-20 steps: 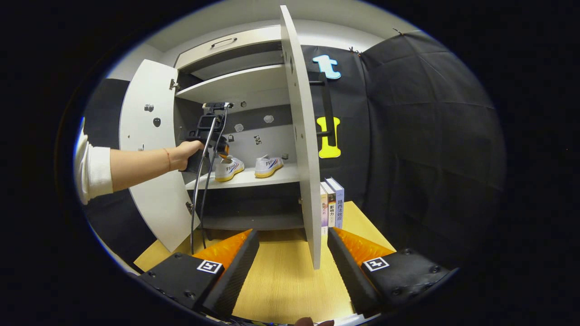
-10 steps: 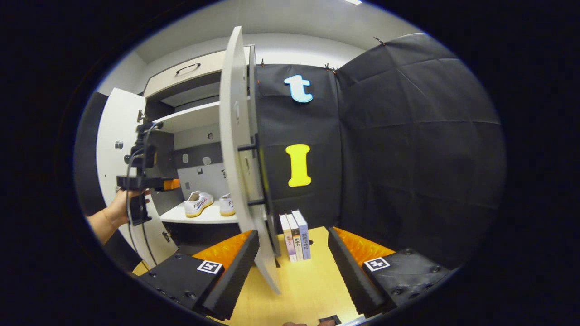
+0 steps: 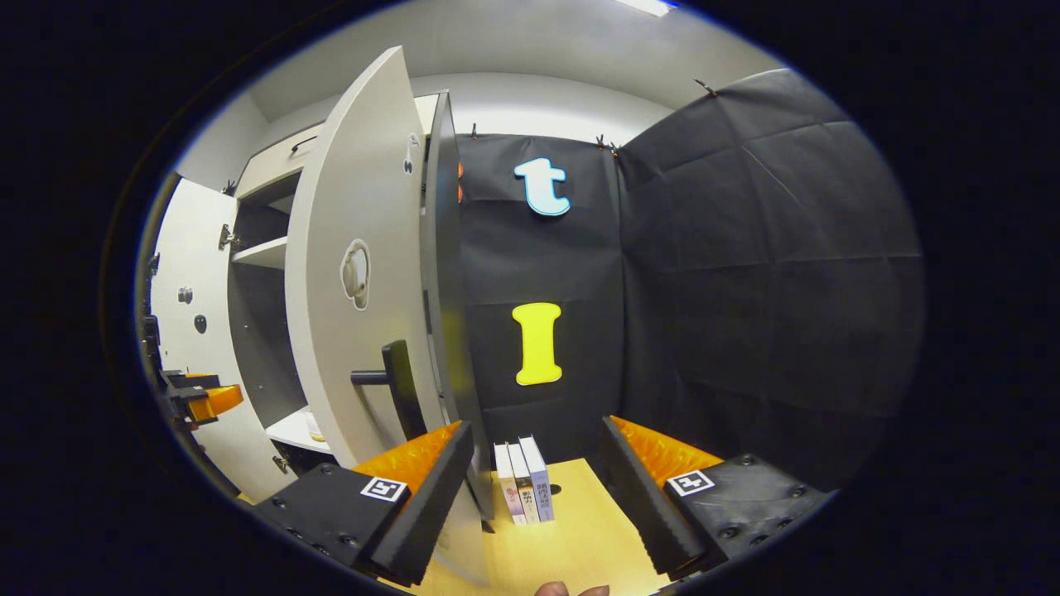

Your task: Grab one shoe with the right hand and put it into the shoe cabinet, grab the other shoe with the left hand and put it into the shoe cabinet; then close the right door with the right hand and the left door with the left hand.

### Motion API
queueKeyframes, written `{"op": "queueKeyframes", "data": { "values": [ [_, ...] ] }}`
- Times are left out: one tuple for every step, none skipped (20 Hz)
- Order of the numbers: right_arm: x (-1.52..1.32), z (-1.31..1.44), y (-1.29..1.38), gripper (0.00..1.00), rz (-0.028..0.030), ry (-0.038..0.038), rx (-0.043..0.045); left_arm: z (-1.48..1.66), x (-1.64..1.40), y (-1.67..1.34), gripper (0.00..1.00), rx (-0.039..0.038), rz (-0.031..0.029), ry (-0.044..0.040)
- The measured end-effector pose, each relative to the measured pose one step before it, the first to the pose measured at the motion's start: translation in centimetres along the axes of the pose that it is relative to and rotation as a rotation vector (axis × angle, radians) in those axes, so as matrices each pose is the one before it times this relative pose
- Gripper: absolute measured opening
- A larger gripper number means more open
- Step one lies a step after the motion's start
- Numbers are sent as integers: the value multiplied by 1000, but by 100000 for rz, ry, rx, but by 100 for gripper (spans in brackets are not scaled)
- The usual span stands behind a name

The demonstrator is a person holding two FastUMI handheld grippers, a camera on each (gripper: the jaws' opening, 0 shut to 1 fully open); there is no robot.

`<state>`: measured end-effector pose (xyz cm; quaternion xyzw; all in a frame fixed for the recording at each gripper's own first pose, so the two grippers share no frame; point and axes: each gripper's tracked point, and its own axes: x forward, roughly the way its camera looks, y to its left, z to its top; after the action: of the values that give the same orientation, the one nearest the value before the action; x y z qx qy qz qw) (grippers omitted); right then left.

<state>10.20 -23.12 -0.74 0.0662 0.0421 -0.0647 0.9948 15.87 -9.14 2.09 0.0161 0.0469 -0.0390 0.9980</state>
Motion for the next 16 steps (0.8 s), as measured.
{"op": "queueKeyframes", "data": {
  "values": [
    [77,8,579,98,1121,292,-611,112,-1277,355,95,-91,49,-677],
    [94,168,-99,98,-764,-569,-1753,189,-1181,431,99,650,-57,-889],
    [-9,120,-29,97,-494,-723,-1338,76,-1172,631,95,418,513,-564],
    [-186,93,151,96,-337,-429,-39,-61,-899,541,95,-36,150,57],
    [-148,-50,182,96,-599,306,1041,-237,-868,583,95,-791,-296,370],
    [-110,-139,120,96,-814,83,889,-261,-681,476,95,-661,-106,401],
    [-177,11,170,96,-841,-197,81,-111,-704,765,95,300,515,-97],
    [-214,32,101,96,-1259,-352,-513,-158,-721,805,95,368,933,152],
    [-188,11,264,96,-1044,-59,-362,-72,-567,744,95,736,428,-397],
    [-292,23,436,96,-644,119,123,29,-613,755,95,775,1021,-672],
    [-340,50,521,96,-287,111,1006,89,-511,945,95,1455,1236,-960],
    [-277,5,371,96,-186,-487,672,-201,-512,906,95,1529,1496,-478],
    [-142,-52,396,96,-428,-447,184,-117,-501,773,95,515,1046,-65],
    [-260,0,393,96,-612,-398,40,-377,-470,525,95,-483,313,563],
    [-203,-32,409,96,-396,-142,227,-294,-405,530,95,-918,15,739],
    [-257,-27,617,96,263,-20,677,-293,-352,655,95,-820,137,1031]
  ]
}}
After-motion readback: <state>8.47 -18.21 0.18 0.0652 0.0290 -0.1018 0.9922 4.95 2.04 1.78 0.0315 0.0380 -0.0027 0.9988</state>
